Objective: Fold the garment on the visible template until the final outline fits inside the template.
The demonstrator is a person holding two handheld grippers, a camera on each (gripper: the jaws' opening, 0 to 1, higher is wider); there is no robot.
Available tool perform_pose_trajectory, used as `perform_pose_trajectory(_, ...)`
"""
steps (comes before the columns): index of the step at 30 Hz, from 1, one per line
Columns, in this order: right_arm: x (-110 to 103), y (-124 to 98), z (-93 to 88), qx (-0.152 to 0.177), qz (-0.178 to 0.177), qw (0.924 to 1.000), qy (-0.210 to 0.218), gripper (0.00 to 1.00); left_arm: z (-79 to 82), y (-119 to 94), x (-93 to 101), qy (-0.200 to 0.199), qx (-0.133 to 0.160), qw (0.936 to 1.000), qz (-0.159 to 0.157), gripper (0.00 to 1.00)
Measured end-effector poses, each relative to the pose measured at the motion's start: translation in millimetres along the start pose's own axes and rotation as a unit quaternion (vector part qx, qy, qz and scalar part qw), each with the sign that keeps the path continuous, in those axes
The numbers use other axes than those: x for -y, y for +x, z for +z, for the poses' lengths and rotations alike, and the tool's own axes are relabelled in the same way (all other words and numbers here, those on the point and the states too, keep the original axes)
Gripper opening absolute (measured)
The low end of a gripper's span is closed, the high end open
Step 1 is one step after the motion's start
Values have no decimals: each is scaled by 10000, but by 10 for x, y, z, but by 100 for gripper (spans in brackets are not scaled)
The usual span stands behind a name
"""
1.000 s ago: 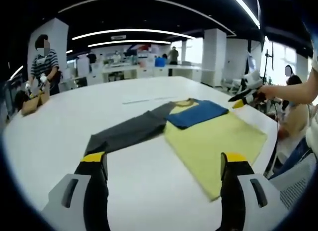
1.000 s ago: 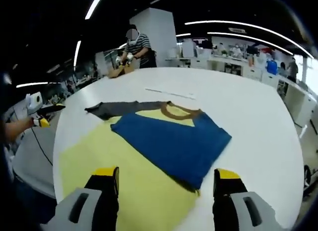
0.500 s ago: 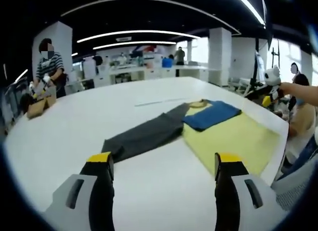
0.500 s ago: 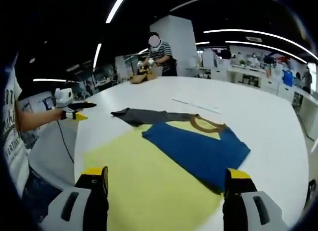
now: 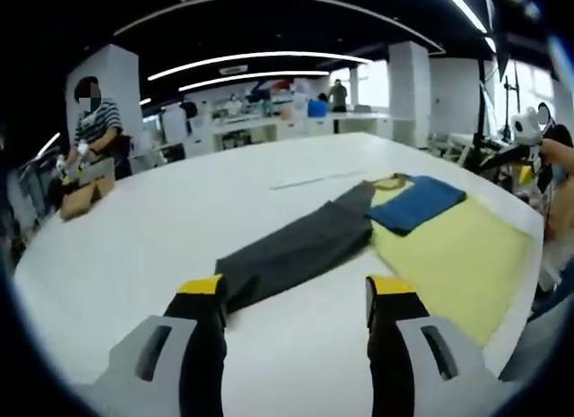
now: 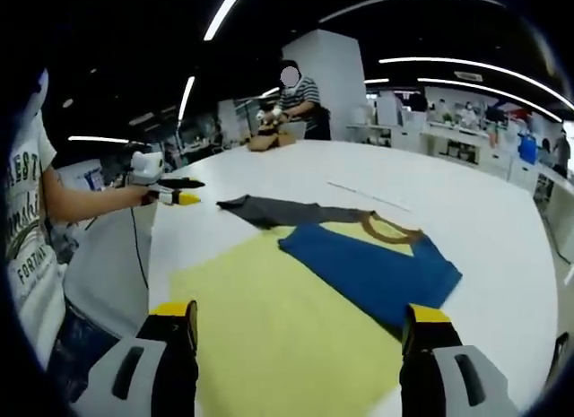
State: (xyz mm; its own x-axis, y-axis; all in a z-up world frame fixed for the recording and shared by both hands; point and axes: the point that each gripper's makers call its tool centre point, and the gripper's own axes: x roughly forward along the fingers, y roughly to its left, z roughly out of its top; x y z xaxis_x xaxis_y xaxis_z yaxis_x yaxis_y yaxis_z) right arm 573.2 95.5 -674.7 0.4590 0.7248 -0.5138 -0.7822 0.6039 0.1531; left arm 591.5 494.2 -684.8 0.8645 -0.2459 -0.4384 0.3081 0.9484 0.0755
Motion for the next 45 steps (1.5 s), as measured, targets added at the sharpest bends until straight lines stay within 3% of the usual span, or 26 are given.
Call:
perform_pose_trajectory(10,-82,-33,-26,1,-59,10000,63,91,-177,249,-256,167,-299,9993,116,47)
perform_pose_trajectory(22,-153,-35,-90,-114,-92,9998,130,90,-498,629,-586,258,-794,9957,403,32)
perform_pose_trajectory(38,-98,-47,-180,-114,-279,9987,417,86,-733,743,-647,523,-1195,9900,535,17)
perform_pose_trajectory(43,-110,-53,-210,-152,-293,9985,448,85,-707,725,-644,754,-1203,9885,522,14)
perform_pose_trajectory(45,-119,-54,-215,-159,-290,9984,448,85,-710,726,-626,570,-1226,9896,483,11)
